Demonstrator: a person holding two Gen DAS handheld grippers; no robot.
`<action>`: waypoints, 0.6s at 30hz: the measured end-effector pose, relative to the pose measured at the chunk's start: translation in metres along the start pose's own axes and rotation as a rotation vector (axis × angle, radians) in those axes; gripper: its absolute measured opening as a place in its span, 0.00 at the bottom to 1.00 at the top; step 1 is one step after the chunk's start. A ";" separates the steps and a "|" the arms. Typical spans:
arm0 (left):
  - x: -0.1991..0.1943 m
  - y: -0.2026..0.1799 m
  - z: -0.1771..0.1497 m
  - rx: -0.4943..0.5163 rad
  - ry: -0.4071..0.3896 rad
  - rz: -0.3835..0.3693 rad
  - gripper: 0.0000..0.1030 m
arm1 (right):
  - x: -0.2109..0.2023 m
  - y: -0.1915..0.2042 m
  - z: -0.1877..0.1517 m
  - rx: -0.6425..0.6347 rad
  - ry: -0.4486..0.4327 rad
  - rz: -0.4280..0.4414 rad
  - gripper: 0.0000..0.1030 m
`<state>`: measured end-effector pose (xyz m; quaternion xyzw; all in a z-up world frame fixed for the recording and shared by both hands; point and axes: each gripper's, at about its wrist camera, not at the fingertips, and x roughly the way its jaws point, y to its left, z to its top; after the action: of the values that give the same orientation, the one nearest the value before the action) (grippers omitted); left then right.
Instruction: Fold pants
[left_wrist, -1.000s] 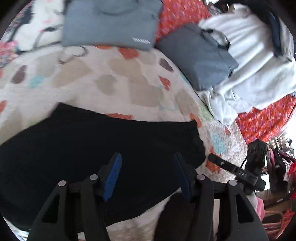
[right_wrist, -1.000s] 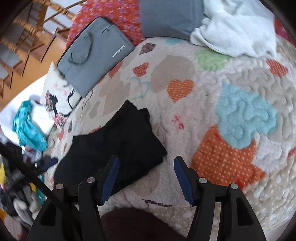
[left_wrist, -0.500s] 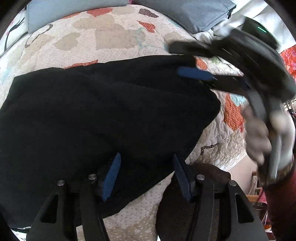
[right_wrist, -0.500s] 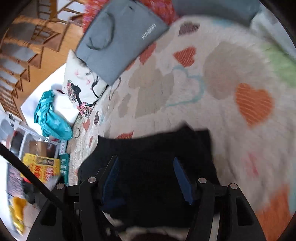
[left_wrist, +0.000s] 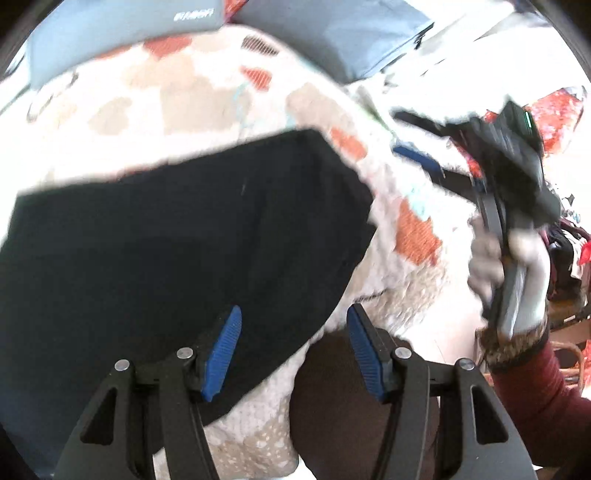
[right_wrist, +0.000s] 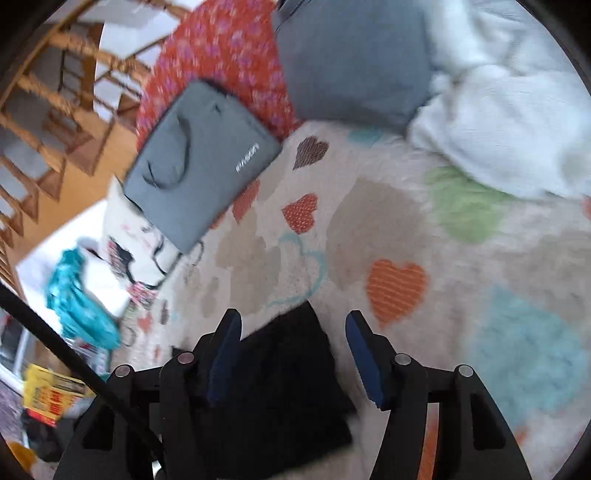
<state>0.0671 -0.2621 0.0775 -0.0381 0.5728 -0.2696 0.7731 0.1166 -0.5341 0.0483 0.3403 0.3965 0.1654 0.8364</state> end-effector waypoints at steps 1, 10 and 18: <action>-0.001 -0.003 0.010 0.006 -0.010 -0.007 0.57 | -0.008 -0.006 -0.008 0.011 0.009 0.009 0.62; 0.041 -0.018 0.103 0.015 -0.008 -0.025 0.57 | 0.012 -0.031 -0.071 0.079 0.208 0.091 0.63; 0.097 -0.034 0.137 0.106 0.081 0.048 0.57 | 0.044 -0.012 -0.070 0.009 0.223 0.099 0.65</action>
<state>0.1980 -0.3701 0.0532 0.0273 0.5893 -0.2821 0.7566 0.0900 -0.4877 -0.0164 0.3427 0.4706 0.2417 0.7763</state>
